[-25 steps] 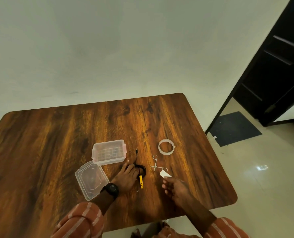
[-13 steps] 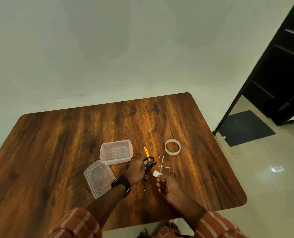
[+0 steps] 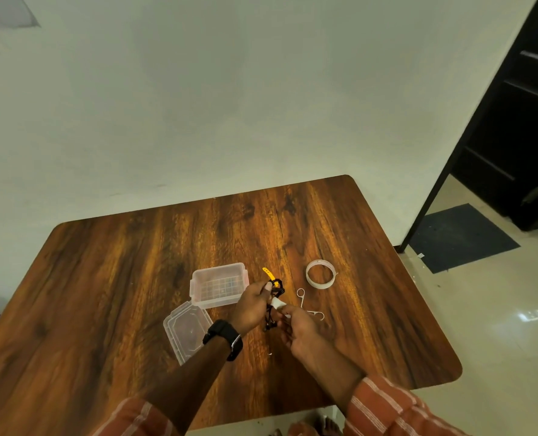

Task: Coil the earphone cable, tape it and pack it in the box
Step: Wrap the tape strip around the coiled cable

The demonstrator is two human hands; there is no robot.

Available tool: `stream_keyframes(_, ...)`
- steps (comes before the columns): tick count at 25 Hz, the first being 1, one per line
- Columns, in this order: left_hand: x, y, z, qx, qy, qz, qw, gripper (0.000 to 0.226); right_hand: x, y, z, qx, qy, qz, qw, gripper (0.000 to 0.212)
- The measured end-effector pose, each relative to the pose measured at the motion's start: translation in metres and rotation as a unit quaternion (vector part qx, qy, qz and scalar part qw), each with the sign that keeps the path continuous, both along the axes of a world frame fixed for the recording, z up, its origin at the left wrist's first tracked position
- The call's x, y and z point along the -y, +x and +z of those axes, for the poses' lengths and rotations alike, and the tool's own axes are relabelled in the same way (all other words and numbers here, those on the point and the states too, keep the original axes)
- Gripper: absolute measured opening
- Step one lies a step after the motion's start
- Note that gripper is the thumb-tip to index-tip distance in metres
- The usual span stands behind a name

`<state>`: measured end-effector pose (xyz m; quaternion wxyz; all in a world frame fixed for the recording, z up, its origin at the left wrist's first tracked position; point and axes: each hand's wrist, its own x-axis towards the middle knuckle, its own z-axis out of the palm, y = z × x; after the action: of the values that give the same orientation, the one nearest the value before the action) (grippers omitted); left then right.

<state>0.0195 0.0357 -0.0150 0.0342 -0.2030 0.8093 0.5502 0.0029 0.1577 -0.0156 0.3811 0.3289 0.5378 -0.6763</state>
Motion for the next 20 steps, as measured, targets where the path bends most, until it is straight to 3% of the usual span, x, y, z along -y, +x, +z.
stream_keyframes(2,0.003,0.0,0.005,0.003,-0.002,-0.024,1.0,0.025,0.002,-0.001,0.002,-0.002,-0.009,-0.011,1.0,0.008)
stream_keyframes(7,0.002,0.002,0.01,-0.067,-0.225,-0.063,0.97,0.023,0.005,-0.002,0.01,-0.001,-0.023,-0.028,0.999,0.014)
stream_keyframes(9,0.001,0.004,0.013,-0.101,-0.262,-0.069,0.957,0.02,0.005,-0.001,0.017,-0.022,-0.007,-0.037,0.999,0.01)
stream_keyframes(13,0.0,0.011,0.014,-0.15,-0.279,-0.055,0.947,0.019,0.007,0.001,0.027,-0.039,-0.002,-0.05,0.998,0.007)
stream_keyframes(16,-0.006,0.016,0.022,-0.176,-0.27,-0.029,0.946,0.021,0.016,0.002,0.033,-0.005,-0.051,-0.028,0.998,0.015)
stream_keyframes(17,-0.008,0.017,0.025,-0.185,-0.265,-0.017,0.946,0.022,0.018,0.001,0.034,0.002,-0.078,-0.025,0.997,0.009)
stream_keyframes(20,-0.014,0.021,0.033,-0.187,-0.194,0.04,0.962,0.017,0.017,-0.001,0.038,0.021,-0.128,-0.014,0.991,0.018)
